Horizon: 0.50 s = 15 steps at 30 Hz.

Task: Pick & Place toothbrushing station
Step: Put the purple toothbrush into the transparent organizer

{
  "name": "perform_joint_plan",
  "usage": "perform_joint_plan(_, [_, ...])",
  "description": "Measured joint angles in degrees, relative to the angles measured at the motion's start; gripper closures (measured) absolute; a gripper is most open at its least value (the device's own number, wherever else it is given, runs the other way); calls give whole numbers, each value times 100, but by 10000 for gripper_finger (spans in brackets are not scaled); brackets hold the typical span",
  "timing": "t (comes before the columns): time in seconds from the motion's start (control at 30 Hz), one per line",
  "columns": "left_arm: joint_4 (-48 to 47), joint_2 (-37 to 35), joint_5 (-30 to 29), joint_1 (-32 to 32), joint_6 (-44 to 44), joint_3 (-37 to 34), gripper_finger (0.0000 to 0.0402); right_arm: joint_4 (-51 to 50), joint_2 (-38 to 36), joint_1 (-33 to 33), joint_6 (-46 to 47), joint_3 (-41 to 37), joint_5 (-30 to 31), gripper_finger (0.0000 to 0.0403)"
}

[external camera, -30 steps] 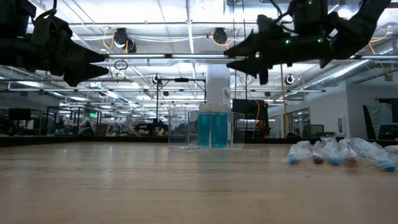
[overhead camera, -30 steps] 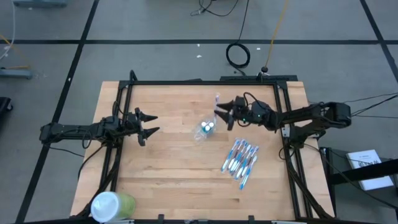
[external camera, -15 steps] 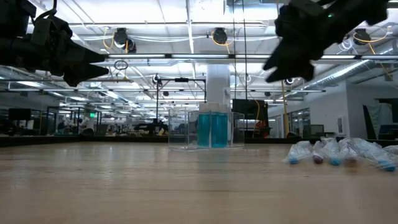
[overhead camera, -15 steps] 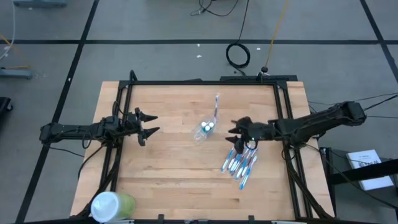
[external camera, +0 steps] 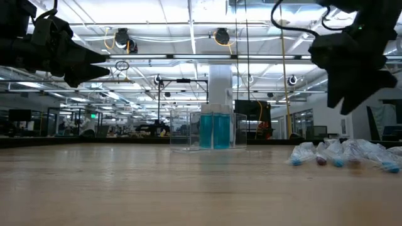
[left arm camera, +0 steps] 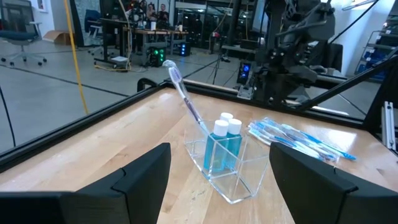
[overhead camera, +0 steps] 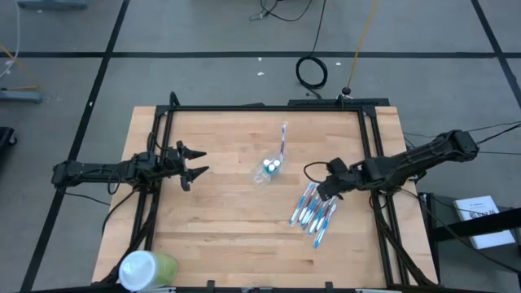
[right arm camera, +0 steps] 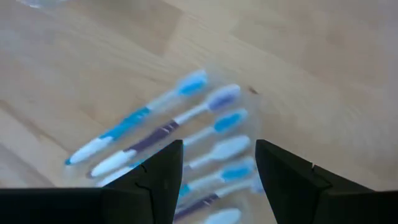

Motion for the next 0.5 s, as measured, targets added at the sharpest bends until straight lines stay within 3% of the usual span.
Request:
perform_joint_plan(0.33, [0,0,2,0,0,0,119,-1364,5,107,1332,-1,-470,206])
perform_joint_plan(0.5, [0,0,1,-1,-1,0,119,-1394,9,284,1849,-216,-467,206])
